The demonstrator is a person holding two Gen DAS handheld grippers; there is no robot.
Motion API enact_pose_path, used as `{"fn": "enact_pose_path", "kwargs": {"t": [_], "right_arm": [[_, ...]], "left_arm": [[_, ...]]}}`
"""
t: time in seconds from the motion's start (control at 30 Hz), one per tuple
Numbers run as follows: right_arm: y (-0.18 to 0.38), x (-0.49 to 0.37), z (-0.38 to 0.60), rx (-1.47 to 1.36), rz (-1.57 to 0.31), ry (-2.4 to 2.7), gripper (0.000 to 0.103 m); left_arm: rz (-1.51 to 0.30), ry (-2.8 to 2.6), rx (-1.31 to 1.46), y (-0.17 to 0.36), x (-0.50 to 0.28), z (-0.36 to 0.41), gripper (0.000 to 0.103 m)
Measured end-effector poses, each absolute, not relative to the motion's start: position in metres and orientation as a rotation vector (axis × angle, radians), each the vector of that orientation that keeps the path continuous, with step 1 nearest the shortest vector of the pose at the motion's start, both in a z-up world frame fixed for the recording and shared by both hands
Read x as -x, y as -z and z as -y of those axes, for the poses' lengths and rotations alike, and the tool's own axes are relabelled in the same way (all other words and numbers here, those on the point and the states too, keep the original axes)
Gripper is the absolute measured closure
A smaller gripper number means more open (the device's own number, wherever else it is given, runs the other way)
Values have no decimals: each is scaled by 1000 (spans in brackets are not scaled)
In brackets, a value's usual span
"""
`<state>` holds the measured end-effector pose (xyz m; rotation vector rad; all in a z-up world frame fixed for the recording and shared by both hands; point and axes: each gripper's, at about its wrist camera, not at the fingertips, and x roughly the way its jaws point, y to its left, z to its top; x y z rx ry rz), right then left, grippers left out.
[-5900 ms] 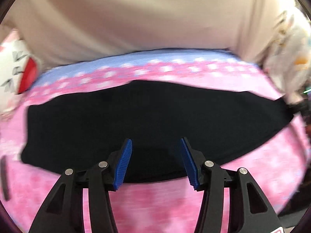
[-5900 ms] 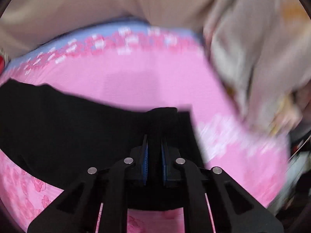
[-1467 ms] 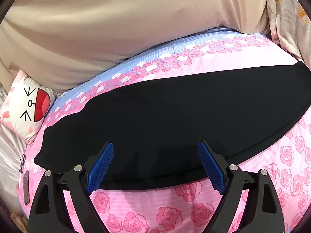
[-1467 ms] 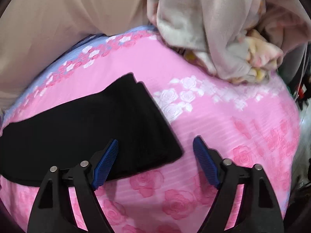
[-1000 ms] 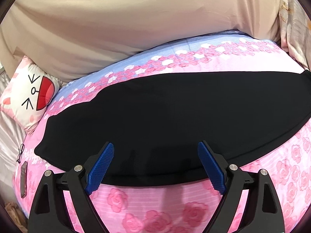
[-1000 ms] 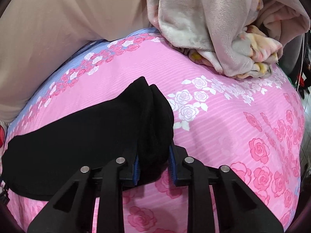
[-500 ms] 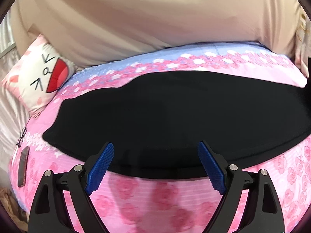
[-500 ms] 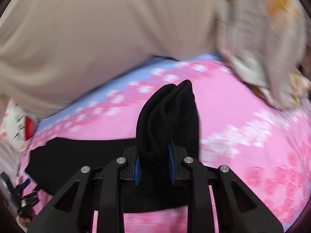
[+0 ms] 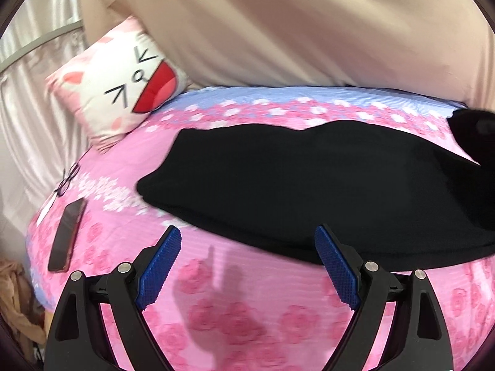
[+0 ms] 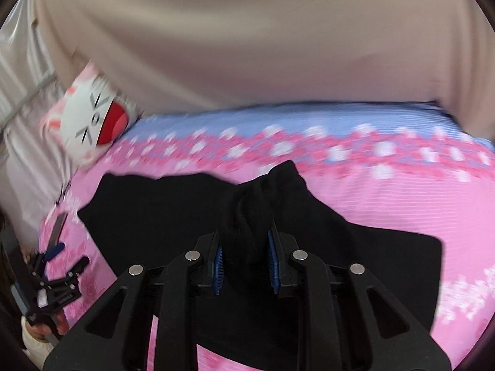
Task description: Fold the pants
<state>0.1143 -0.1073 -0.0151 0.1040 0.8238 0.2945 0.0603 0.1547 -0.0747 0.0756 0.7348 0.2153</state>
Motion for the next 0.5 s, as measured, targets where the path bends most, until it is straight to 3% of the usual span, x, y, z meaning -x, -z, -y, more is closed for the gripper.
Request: {"fn": "enact_pose_path", "kwargs": {"t": [0.23, 0.27, 0.37, 0.5], "right_arm": [[74, -131, 40, 34, -946, -318, 80], [82, -131, 35, 60, -961, -319, 77], [81, -115, 29, 55, -925, -371, 50], [31, -70, 59, -19, -786, -378, 41]], "left_arm": [[-744, -252, -49, 79, -56, -185, 17], [-745, -253, -47, 79, -56, -187, 17], [-750, -257, -46, 81, -57, -193, 17], [-751, -273, -46, 81, -54, -199, 17]]}}
